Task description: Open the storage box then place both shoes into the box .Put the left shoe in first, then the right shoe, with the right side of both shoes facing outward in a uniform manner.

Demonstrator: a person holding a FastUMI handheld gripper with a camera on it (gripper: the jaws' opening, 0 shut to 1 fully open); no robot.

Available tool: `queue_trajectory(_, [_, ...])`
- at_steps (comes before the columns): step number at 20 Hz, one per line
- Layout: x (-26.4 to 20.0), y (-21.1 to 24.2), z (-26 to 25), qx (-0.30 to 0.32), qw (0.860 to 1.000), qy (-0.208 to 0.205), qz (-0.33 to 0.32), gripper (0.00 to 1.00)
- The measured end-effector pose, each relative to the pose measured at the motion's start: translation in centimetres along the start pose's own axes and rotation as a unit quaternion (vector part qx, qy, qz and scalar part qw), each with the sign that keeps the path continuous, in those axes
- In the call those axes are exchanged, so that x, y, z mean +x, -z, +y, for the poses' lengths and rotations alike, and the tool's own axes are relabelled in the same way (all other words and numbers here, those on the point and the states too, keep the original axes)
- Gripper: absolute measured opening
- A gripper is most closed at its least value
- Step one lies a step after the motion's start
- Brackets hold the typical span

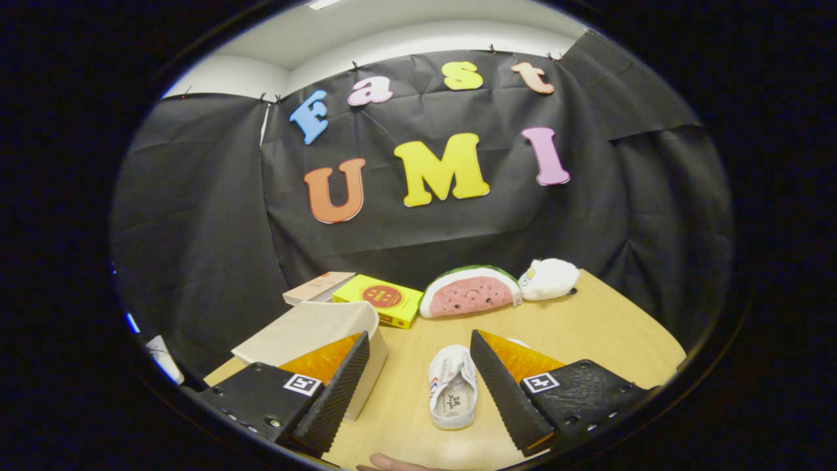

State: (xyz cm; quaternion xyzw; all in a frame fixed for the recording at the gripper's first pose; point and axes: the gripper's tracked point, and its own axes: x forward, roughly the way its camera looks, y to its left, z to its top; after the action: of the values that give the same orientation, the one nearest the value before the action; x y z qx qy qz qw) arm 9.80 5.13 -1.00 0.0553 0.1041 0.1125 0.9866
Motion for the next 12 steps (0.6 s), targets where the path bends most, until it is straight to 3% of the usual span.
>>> queue_trajectory(8, [11.5,2.4,3.6,0.077,0.985,-0.082,0.132,0.96])
queue_trajectory(12, [14.5,4.3,6.2,0.145,0.959,-0.161,0.183,0.96])
